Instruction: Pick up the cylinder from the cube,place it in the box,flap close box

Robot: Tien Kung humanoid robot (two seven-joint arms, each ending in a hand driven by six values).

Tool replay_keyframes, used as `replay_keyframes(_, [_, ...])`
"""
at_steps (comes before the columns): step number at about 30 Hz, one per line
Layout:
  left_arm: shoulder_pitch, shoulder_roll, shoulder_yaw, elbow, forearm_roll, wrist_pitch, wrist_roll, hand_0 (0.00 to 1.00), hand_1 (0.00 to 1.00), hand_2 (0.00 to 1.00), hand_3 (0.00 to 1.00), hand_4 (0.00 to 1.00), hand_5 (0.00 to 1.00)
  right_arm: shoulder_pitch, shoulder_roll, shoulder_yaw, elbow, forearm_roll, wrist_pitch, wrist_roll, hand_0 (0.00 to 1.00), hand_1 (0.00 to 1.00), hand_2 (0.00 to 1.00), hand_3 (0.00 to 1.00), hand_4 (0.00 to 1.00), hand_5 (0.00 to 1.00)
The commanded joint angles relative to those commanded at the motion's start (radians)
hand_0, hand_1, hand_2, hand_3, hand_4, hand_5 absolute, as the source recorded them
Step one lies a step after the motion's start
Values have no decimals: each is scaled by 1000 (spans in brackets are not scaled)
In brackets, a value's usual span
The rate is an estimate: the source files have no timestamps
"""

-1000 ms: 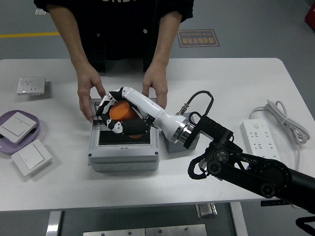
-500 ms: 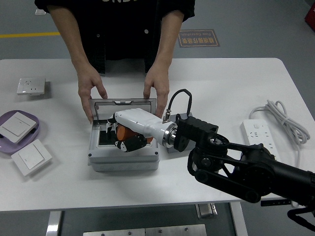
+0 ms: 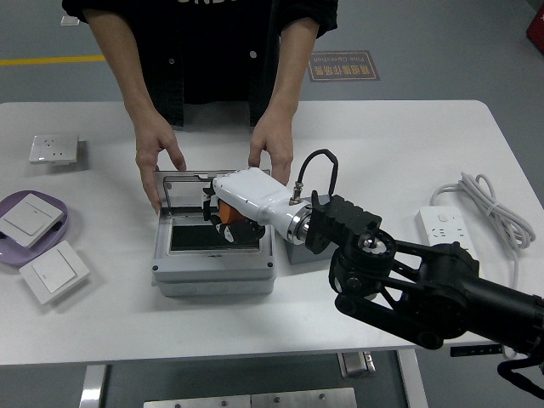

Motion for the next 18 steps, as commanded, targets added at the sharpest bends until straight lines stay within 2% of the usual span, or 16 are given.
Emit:
replay_keyframes(5, [-1,0,-3,-1,4,0,0,690,692,681,718,707,222,-3,-1,-5,-5,25,-20,9,207,384,496,468,154,2])
replay_keyframes(6, [-1,0,-3,-1,4,0,0,690,692,681,717,706,221,-3,-1,-5,-5,29,-21,10,286,453,537,540,304,2])
replay_keyframes(11, [-2,1,-1,-1,2,0,0,690,692,681,717,706,221,0,-3,-11,-4,55,-27,19,286,453,537,540,304,2])
replay_keyframes(12, [-2,1,-1,-1,2,0,0,690,692,682,716,705,219,0,-4,-12,-4,59,-28,21,292,488,558,591,358,2])
replay_keyframes(17, [-2,1,-5,-1,6,0,0,690,692,682,716,705,219,3,-4,-17,-5,81,-31,37,292,488,558,591,358,2])
replay_keyframes(18, [-2,1,-6,-1,8,0,0,689,692,678,715,704,220,4,-4,-18,-6,87,-33,44,294,496,561,598,398,2])
